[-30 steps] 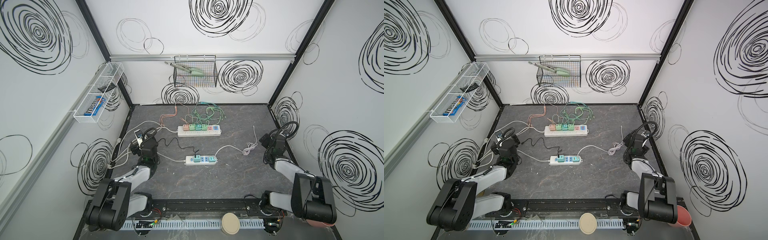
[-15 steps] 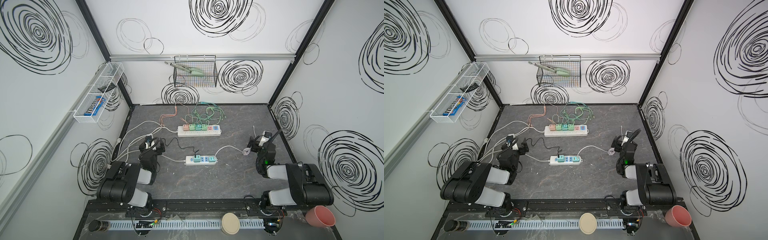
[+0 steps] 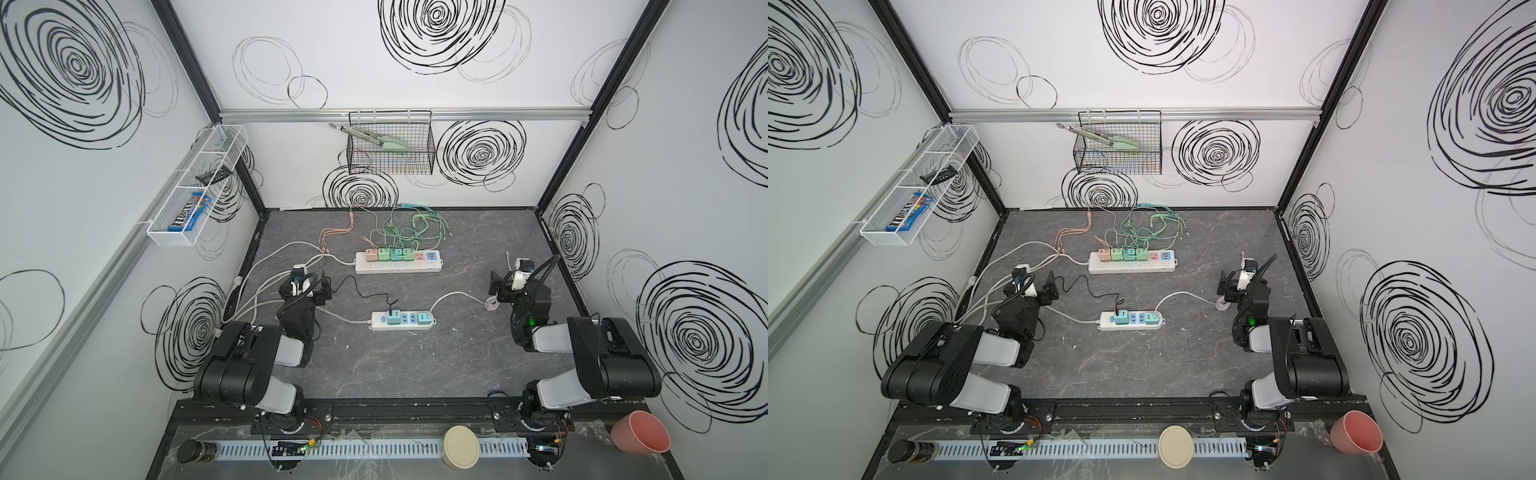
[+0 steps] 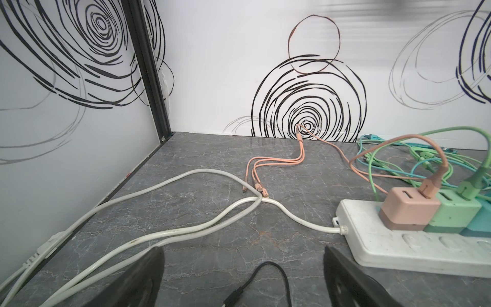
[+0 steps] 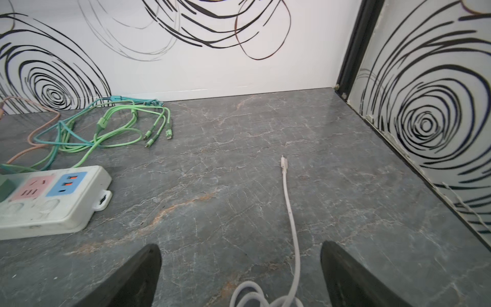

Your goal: Insert the plug

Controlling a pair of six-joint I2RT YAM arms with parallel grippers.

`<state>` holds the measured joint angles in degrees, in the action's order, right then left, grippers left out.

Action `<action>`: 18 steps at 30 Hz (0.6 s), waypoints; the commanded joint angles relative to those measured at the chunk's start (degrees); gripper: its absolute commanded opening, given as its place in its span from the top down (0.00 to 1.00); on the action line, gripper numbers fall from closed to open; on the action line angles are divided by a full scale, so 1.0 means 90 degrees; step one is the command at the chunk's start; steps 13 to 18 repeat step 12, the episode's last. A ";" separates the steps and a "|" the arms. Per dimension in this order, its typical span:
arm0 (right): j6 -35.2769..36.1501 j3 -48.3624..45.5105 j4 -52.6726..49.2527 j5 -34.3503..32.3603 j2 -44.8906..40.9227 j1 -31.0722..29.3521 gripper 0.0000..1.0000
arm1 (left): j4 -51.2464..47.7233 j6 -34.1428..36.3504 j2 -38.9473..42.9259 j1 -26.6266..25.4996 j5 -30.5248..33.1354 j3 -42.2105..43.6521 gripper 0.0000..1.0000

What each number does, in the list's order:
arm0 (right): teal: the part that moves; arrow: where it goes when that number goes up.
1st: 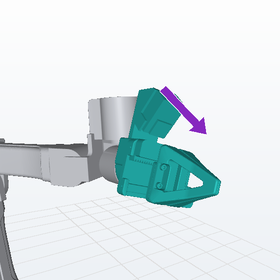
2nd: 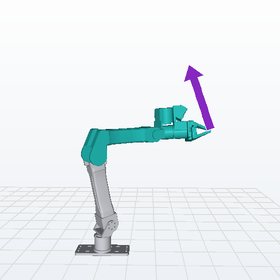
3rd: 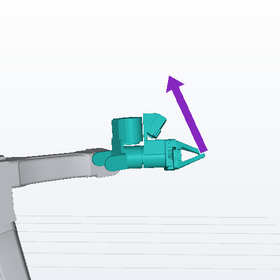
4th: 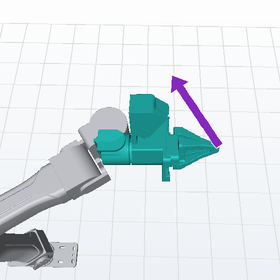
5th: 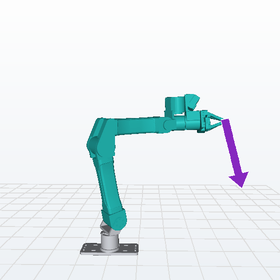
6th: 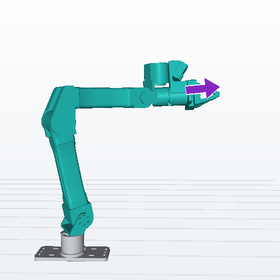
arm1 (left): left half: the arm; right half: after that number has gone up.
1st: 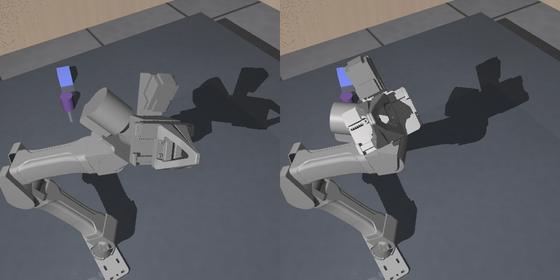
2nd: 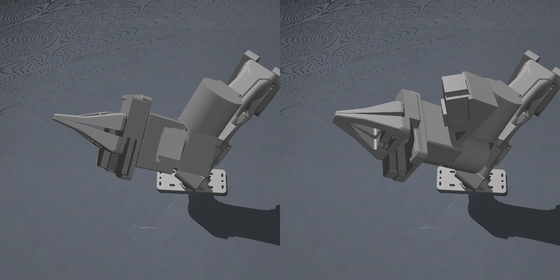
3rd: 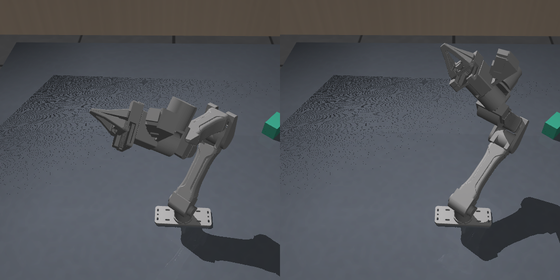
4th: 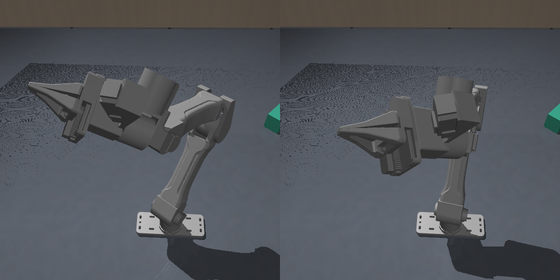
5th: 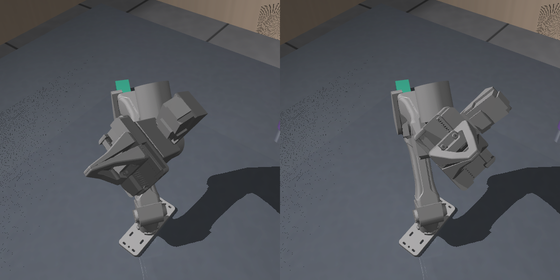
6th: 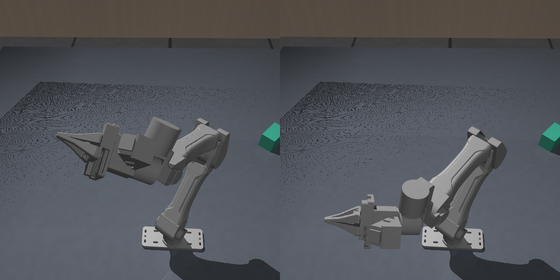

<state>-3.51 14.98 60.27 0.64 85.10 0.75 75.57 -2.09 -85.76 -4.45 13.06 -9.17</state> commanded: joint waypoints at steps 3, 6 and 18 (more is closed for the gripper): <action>0.0149 0.0124 0.0063 0.0286 -0.0011 0.0037 0.03 | 0.0597 0.0142 -0.0011 -0.0104 0.0129 -0.0053 0.04; 0.0146 0.0128 0.0051 0.0275 -0.0015 0.0025 0.03 | 0.0586 0.0204 -0.0041 -0.0154 0.0133 -0.0082 0.04; 0.0127 0.0130 0.0051 0.0134 -0.0020 -0.0001 0.03 | 0.0453 0.0119 0.0006 0.0012 -0.0211 -0.0108 0.04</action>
